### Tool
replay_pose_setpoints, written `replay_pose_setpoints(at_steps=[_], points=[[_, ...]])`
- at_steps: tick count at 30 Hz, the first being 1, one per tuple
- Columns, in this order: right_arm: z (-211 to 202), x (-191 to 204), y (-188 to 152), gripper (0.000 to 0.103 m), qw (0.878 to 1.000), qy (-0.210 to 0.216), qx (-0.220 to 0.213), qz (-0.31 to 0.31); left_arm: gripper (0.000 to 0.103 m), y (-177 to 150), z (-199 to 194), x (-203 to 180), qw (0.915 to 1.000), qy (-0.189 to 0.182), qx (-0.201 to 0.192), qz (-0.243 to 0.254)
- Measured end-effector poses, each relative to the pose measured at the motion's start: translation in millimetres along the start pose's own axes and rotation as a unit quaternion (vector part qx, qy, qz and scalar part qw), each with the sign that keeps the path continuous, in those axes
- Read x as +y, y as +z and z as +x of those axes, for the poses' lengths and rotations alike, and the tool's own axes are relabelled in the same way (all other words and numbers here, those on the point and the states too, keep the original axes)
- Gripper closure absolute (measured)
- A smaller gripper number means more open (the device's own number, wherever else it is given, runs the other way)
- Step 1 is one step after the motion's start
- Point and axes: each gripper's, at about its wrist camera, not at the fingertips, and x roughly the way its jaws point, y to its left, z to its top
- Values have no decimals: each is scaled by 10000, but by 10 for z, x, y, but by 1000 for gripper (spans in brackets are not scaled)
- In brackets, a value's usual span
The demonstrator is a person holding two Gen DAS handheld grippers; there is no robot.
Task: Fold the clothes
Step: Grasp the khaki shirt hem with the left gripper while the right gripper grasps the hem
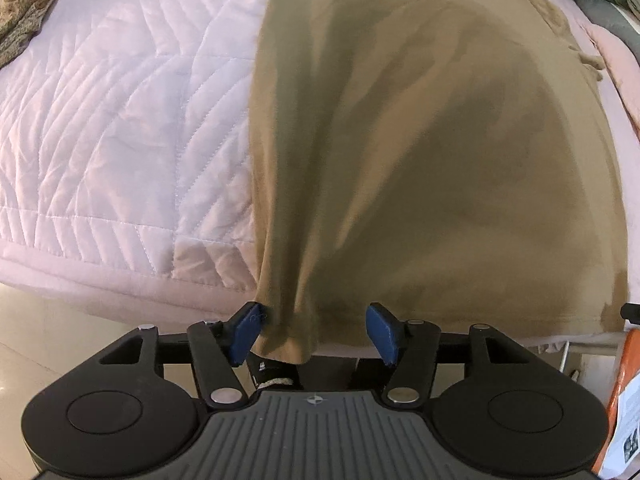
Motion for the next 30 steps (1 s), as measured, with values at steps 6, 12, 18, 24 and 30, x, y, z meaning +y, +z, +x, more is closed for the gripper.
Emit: replay_pose_setpoints(at_steps=[6, 12, 18, 24, 30], points=[[27, 10, 51, 69, 10000, 59, -2, -67, 43, -41, -46, -60, 9999, 93, 34, 51], [140, -36, 83, 69, 10000, 7, 31, -56, 43, -67, -59, -43, 9998, 168, 51, -92], [240, -23, 59, 69, 9999, 48, 84, -109, 43, -101, -103, -104, 9998, 172, 35, -48], [307, -68, 27, 69, 9999, 59, 124, -97, 43, -144, -128, -127, 9997, 198, 25, -125], [399, -108, -36, 69, 9997, 70, 186, -112, 43, -177, -100, -175, 9995, 263, 59, -138]])
